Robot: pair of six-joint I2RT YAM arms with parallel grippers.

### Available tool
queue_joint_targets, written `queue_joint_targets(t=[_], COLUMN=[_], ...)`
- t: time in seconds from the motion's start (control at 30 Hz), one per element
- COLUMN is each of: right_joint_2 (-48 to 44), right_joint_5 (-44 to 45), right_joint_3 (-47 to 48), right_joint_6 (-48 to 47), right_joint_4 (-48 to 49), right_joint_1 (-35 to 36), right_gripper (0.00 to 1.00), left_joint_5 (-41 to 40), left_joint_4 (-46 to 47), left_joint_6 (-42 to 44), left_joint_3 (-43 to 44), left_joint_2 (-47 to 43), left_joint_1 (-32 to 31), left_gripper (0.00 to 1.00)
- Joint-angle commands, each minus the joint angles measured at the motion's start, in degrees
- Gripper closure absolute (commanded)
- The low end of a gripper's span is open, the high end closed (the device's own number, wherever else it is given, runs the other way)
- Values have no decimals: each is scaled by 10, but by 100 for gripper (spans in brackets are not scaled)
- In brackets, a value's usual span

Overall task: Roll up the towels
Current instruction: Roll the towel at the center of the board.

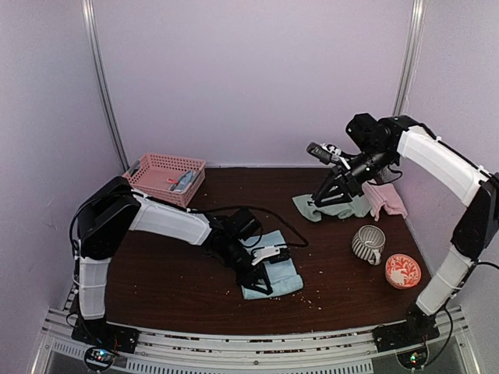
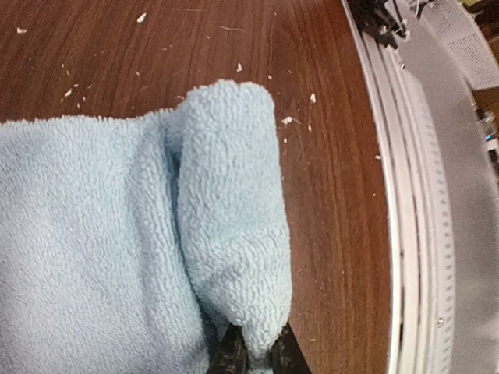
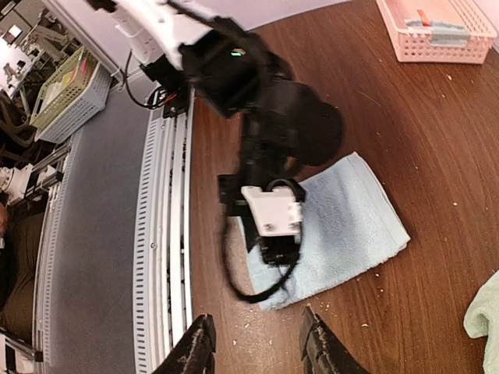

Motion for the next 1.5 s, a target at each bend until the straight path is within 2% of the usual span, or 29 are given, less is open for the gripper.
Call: queue_joint_targets(t=[0.0, 0.13, 0.2, 0.27, 0.4, 0.53, 0.63, 0.8, 0.97, 1.07, 1.17, 1.27, 1.47], right_joint_2=[-85, -154, -171, -176, -159, -103, -72, -13, 23, 38, 48, 63, 94], right_joint_5=[-24, 76, 151, 182, 299, 388, 404, 444, 476, 479, 475, 453, 340], right_joint_3=[-72, -162, -203, -251, -360, -396, -405, -415, -440, -446, -444, -430, -373], right_joint_6=[-51, -39, -36, -31, 36, 40, 40, 38, 19, 17, 18, 17, 19], right_joint_4=[15, 91, 126, 166, 322, 419, 462, 500, 525, 527, 522, 498, 382], right_joint_1=[27, 105, 168, 207, 262, 313, 338, 366, 382, 385, 387, 386, 375], right_gripper=[64, 65, 66, 66, 62, 60, 58, 58, 59, 62, 74, 87, 91], left_joint_5=[155, 171, 178, 179, 186, 182, 180, 168, 169, 171, 164, 139, -27], left_joint_4=[-57, -68, -68, -69, -68, -68, -68, -68, -68, -69, -80, -76, -25], left_joint_6=[-65, -76, -90, -107, -116, -119, -120, -122, -121, -118, -107, -98, -145], left_joint_3=[28, 40, 39, 39, 42, 41, 38, 37, 38, 38, 40, 27, -21], left_joint_2=[62, 83, 100, 114, 127, 124, 123, 126, 129, 130, 130, 98, -44], left_joint_1=[28, 31, 36, 41, 42, 43, 42, 43, 43, 43, 42, 42, 53], left_gripper=[93, 93, 93, 93, 94, 94, 93, 85, 84, 84, 84, 72, 53])
